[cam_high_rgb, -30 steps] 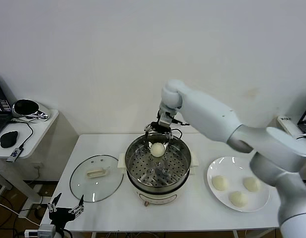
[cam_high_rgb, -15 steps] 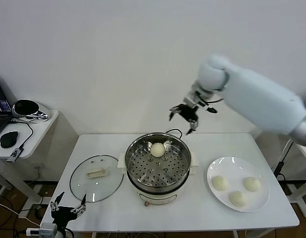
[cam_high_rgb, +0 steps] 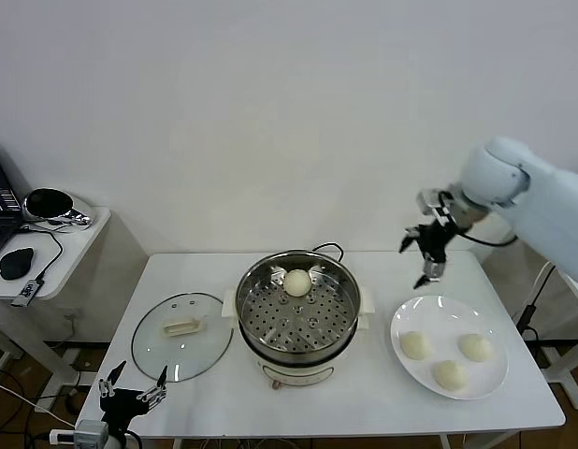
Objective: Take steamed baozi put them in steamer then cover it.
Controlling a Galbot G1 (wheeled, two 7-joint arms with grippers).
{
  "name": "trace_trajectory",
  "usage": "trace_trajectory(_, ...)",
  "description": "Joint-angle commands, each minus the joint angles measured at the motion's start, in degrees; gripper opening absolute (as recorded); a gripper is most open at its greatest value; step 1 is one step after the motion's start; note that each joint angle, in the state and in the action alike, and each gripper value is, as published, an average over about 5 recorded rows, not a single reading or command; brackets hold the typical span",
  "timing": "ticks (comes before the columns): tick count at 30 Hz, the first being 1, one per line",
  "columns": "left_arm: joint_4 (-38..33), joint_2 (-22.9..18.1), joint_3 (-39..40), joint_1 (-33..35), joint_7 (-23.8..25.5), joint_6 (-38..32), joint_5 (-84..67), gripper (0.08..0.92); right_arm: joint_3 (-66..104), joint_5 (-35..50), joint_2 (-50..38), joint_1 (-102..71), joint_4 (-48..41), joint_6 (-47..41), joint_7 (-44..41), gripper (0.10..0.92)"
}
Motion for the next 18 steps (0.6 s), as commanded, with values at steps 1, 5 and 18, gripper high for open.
trace_trajectory(1, -0.3, -0.2, 0.1, 0.1, 0.1, 0.5, -0.1, 0.823, 7.7, -6.7, -4.2, -14.0, 2.2, -3.3, 0.8, 0.823)
trace_trajectory(5, 0.2, -0.4, 0.2, 0.1, 0.0, 0.5, 0.2, 0.823, 7.1, -9.6, -2.9, -15.8, 0.2, 0.0, 2.4, 0.823)
trace_trajectory(18, 1.6, -0.5, -0.5, 0.2, -0.1, 0.4, 0.5, 0.823, 6.1, -13.3, 5.1, -18.3, -6.2, 3.5, 6.0, 0.823)
